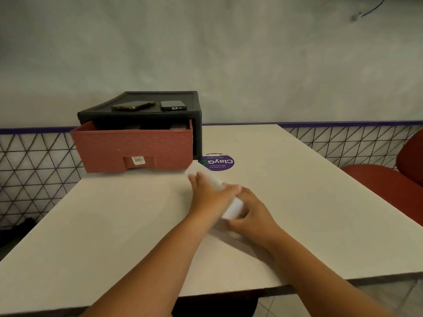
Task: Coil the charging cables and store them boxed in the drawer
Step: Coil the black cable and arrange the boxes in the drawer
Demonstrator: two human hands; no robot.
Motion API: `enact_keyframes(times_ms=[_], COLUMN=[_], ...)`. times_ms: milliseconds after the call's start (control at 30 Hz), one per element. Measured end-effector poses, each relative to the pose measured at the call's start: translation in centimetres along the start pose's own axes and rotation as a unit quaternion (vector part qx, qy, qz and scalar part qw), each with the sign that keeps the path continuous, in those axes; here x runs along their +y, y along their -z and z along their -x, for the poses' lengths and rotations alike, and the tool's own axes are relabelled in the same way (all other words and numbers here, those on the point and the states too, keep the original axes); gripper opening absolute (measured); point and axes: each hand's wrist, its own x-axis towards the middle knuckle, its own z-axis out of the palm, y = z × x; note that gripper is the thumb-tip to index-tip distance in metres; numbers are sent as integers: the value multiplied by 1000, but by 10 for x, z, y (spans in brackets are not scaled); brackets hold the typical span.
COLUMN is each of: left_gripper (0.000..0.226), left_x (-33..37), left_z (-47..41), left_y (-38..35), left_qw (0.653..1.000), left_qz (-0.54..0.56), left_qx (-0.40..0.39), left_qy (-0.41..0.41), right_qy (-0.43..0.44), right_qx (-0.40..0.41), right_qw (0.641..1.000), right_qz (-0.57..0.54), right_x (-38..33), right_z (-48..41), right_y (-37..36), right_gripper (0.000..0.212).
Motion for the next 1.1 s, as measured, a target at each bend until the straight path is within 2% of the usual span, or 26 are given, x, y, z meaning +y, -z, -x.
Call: enact_keyframes(times_ms=[133,233,267,367,433,567,700,967,1100], left_gripper=[82,48,48,68,68,53,58,51,50], left_x=[-16,-27,-29,-31,-31,-30,-27,7,6], left_z=[-27,-46,-52,-68,-80,-95,-98,-93,-88], left_y=[-12,-17,-18,-19,-17,-13,-4,34,58], left_qw=[993,992,992,990,986,975,972,950,947], left_qz=[112,125,119,120,143,180,163,61,25], left_qx=[-21,-33,-34,-61,-88,-126,-157,-248,-230], left_qy=[32,8,-6,-30,-21,17,61,178,222], right_qy=[12,-8,-13,-30,-41,-53,-77,-185,-250], right_qx=[-43,-56,-57,-58,-55,-56,-78,-121,-137], right_qw=[989,986,985,986,987,984,980,962,942], right_qz=[138,159,159,153,144,159,169,160,175], right_x=[16,28,32,38,39,43,42,20,9], right_z=[-32,-53,-60,-79,-87,-94,-93,-108,-111], right_y=[5,10,11,11,11,9,9,17,22], right_gripper=[79,81,84,89,85,70,62,59,63])
